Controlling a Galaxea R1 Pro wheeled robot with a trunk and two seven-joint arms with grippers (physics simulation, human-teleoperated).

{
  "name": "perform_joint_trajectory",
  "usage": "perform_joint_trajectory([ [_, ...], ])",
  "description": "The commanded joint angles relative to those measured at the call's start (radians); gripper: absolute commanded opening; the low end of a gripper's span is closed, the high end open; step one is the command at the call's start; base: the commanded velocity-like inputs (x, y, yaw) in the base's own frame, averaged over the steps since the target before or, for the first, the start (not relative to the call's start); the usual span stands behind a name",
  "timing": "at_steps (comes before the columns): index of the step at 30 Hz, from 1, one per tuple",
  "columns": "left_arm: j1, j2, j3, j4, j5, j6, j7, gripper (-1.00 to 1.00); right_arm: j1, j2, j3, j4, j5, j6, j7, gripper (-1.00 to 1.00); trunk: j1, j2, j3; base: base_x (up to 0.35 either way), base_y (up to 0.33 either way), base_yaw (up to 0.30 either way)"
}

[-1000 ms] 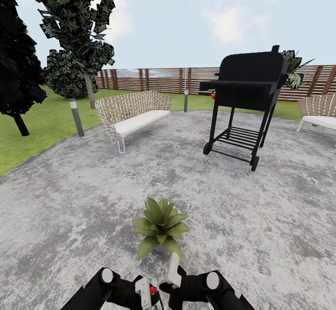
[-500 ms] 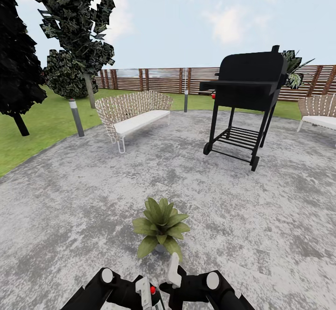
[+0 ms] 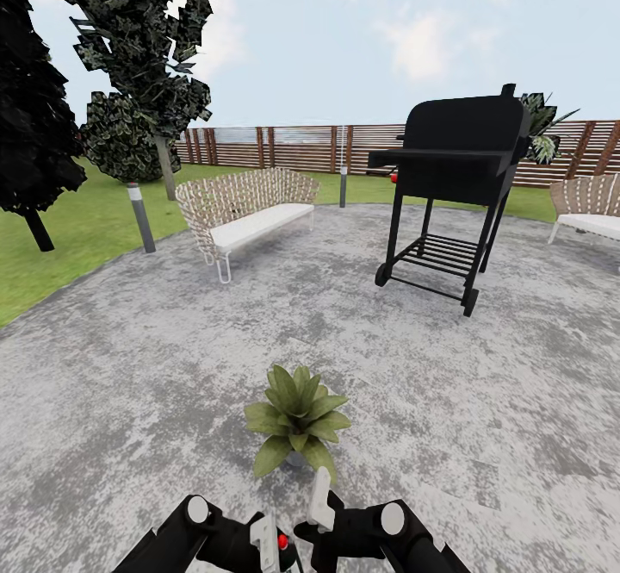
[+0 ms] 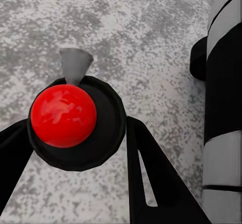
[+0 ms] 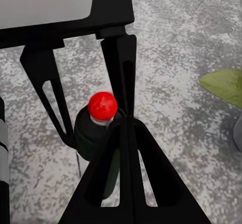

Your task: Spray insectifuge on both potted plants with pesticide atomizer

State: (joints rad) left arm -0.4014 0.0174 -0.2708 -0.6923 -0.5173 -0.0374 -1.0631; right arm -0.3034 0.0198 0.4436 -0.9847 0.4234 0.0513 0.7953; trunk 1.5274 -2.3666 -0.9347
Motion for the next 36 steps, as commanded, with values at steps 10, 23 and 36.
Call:
perform_joint_trajectory([
  [10,0.001,-0.001,0.0,-0.002,-0.003,-0.005,-0.002,-1.0,0.0,0.0,0.0,-0.002,0.003,0.005,0.004,-1.0,0.0,0.0,-0.001,0.0,0.0,0.0],
  [23,0.0,-0.001,-0.001,-0.003,0.027,-0.007,-0.003,-1.0,0.0,0.0,0.0,-0.002,0.003,0.005,0.004,-1.0,0.0,0.0,-0.001,0.0,0.0,0.0],
  [36,0.001,-0.001,-0.001,-0.003,0.029,-0.023,-0.003,-1.0,0.0,0.0,0.0,-0.002,0.003,0.005,0.004,-1.0,0.0,0.0,-0.001,0.0,0.0,0.0],
])
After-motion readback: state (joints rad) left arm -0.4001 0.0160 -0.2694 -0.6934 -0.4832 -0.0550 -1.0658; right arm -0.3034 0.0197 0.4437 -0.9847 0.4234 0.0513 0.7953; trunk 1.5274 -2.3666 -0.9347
